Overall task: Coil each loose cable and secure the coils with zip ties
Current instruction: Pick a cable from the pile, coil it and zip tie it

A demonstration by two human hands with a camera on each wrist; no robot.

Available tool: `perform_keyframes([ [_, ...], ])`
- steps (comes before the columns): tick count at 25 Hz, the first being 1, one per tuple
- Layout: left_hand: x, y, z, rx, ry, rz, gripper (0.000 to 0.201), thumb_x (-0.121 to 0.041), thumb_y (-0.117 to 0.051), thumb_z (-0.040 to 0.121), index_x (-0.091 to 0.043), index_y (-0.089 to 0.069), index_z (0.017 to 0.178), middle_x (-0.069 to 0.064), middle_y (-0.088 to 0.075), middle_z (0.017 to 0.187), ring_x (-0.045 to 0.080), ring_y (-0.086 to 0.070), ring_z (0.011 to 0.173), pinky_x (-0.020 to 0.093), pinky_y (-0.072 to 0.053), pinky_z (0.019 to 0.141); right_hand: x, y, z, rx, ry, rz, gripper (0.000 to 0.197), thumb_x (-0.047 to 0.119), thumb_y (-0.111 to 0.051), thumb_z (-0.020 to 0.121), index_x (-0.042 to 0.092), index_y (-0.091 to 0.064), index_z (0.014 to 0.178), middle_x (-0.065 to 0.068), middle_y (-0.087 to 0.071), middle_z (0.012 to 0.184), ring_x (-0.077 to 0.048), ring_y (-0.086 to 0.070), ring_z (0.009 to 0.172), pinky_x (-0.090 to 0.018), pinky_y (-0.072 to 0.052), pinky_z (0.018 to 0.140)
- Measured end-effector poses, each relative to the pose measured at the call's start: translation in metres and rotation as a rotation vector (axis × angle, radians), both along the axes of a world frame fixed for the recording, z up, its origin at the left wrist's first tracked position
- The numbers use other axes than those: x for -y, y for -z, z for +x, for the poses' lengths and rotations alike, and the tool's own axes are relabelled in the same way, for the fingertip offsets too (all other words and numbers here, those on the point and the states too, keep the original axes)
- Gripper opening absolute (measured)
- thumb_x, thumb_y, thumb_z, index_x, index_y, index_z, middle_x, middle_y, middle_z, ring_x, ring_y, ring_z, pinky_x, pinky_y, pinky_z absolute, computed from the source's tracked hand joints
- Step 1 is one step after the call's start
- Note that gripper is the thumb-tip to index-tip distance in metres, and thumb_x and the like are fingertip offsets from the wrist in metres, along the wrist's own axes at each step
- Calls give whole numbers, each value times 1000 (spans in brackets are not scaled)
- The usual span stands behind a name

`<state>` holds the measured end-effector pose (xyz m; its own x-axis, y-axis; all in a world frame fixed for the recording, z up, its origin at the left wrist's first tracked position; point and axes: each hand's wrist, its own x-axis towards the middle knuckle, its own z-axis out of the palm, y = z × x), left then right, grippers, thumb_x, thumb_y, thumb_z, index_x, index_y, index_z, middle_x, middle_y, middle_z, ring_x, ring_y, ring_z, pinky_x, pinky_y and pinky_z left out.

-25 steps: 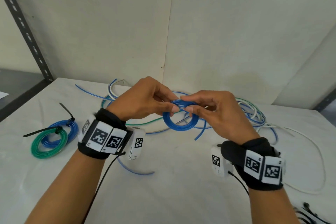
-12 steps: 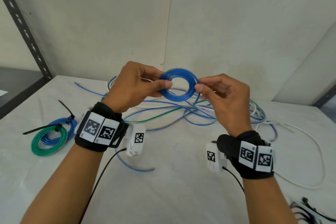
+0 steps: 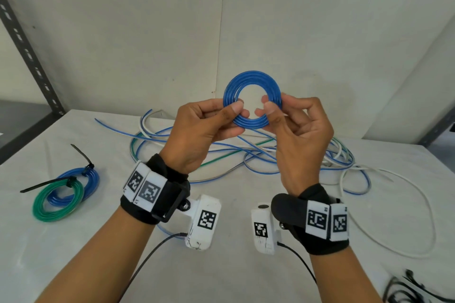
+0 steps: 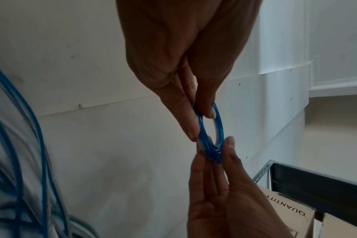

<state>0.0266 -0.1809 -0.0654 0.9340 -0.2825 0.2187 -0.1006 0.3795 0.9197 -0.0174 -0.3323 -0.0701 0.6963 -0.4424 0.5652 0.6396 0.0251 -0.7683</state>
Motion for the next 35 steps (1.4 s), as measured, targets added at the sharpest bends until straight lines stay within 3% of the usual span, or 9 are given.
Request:
perform_keyframes([
  [5,-9,-1,5,82,56,148,40,-31,-66,85,-5,-69,115,17,-75,108,26,-73,100,37,-61,86,10,-1,3,-69,-117,-93,17,-2,-72,87,8,-65,99,-15,-77,95,-30,-76,84,-38,-61,77],
  [7,-13,-4,7,121,90,260,46,-41,-55,92,-5,-69,115,13,-76,100,25,-73,91,39,-60,88,18,1,2,-122,-178,-273,18,0,-74,86,13,-69,96,-9,-78,90,-28,-76,80,-36,-60,77],
  [10,-10,-2,5,117,186,371,59,-44,-42,100,11,-60,107,5,-63,67,20,-56,61,43,-58,82,23,2,1,-175,-216,-473,17,4,-76,86,18,-71,94,-8,-77,88,-26,-76,78,-44,-61,79],
  [12,-6,-1,4,35,222,314,47,-38,-39,106,6,-56,101,1,-45,55,16,-36,50,34,-58,69,24,2,0,-187,-224,-492,15,5,-76,86,15,-71,95,-10,-76,88,-26,-75,78,-49,-61,80],
  [17,-2,-8,0,-84,186,241,28,-24,-45,106,-13,-45,81,-8,-24,53,10,-18,47,27,-33,51,21,4,-1,-191,-237,-497,15,5,-75,87,14,-69,97,-8,-76,87,-26,-76,79,-52,-61,79],
  [23,-4,-8,1,-33,112,205,32,-21,-50,105,-17,-42,73,-4,-21,60,13,-15,54,27,-29,50,13,5,-1,-194,-168,-397,15,5,-79,83,13,-69,91,-9,-77,84,-26,-76,79,-48,-62,79],
  [29,-3,-6,-1,72,138,301,32,-34,-51,103,-12,-53,80,-6,-29,58,11,-26,51,27,-40,56,15,5,0,-192,-174,-376,13,3,-78,83,12,-69,86,-9,-77,85,-28,-76,78,-51,-61,78],
  [33,-16,-3,4,229,168,391,31,-22,-56,99,7,-64,107,9,-70,76,20,-68,70,31,-58,74,24,2,-1,-164,-129,-334,14,1,-77,84,11,-67,87,-7,-77,83,-27,-77,78,-43,-62,76],
  [35,-22,-4,5,234,150,399,24,-13,-60,98,6,-69,110,16,-77,88,23,-74,81,31,-60,75,29,0,-1,-164,-137,-335,13,1,-77,83,7,-66,88,-9,-77,84,-27,-77,79,-40,-62,76],
])
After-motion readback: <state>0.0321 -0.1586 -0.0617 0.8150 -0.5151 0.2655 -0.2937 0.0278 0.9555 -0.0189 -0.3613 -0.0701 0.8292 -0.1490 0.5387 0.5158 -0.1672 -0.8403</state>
